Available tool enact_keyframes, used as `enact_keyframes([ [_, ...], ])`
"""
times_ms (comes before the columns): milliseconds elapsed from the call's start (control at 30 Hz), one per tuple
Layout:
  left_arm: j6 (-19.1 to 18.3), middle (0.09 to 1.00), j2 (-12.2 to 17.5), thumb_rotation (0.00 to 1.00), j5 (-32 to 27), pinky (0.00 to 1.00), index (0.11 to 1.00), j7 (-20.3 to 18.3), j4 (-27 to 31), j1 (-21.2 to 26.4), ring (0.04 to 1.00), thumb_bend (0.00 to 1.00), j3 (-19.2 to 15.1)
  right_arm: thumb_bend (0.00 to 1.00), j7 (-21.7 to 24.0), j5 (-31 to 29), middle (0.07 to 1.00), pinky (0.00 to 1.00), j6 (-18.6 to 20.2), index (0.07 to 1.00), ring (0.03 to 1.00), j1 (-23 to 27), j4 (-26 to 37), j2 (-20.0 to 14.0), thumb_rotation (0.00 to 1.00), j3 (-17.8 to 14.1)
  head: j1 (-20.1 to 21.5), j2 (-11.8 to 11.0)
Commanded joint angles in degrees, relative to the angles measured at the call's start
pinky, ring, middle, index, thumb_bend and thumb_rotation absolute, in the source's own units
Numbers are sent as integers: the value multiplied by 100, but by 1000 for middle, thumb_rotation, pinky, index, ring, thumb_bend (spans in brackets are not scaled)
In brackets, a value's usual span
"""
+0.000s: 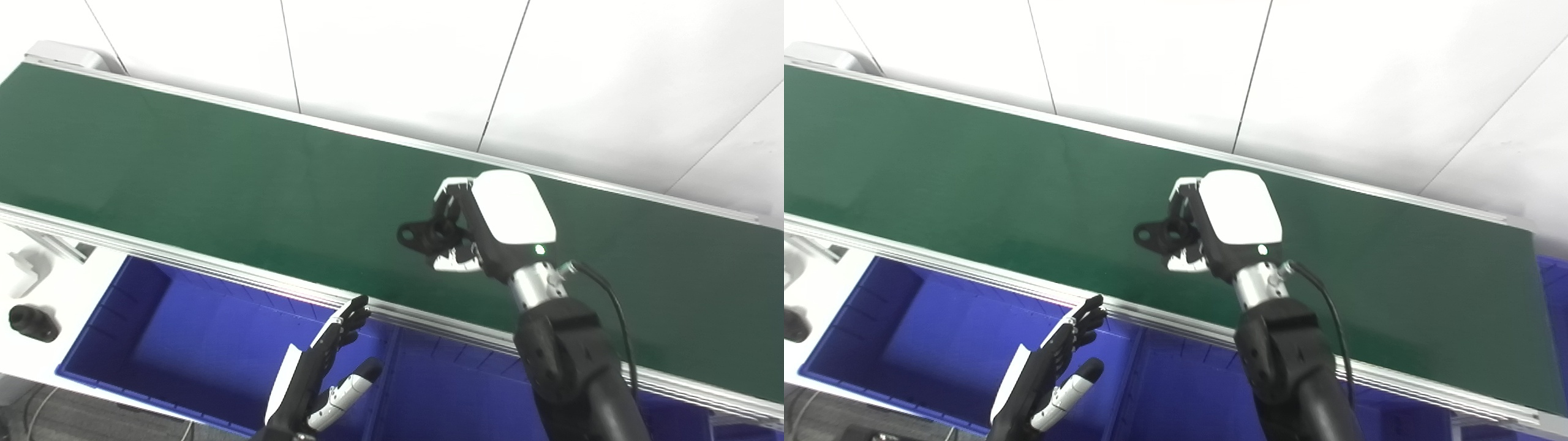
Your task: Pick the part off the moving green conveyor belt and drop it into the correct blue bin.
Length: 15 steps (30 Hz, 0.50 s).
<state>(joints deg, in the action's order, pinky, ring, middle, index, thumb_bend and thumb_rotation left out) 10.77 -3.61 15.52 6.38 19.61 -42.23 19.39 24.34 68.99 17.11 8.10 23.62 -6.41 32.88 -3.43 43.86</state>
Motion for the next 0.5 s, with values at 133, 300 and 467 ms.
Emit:
enact_keyframes([
  [133,-93,888,-32,866,-123,884,920,-92,417,-45,876,549,10,530,261,329,471,386,-278,483,322,-716,856,-90,0,-37,331,230],
  [300,-293,906,25,935,-139,912,944,-147,634,-74,895,593,-26,524,404,582,414,377,-480,510,342,-1441,1298,-162,2,-32,575,392],
  [467,-437,916,94,990,-154,971,973,-237,835,-66,944,595,-77,530,394,791,463,366,-660,486,318,-2158,1551,-163,2,-48,861,626],
])
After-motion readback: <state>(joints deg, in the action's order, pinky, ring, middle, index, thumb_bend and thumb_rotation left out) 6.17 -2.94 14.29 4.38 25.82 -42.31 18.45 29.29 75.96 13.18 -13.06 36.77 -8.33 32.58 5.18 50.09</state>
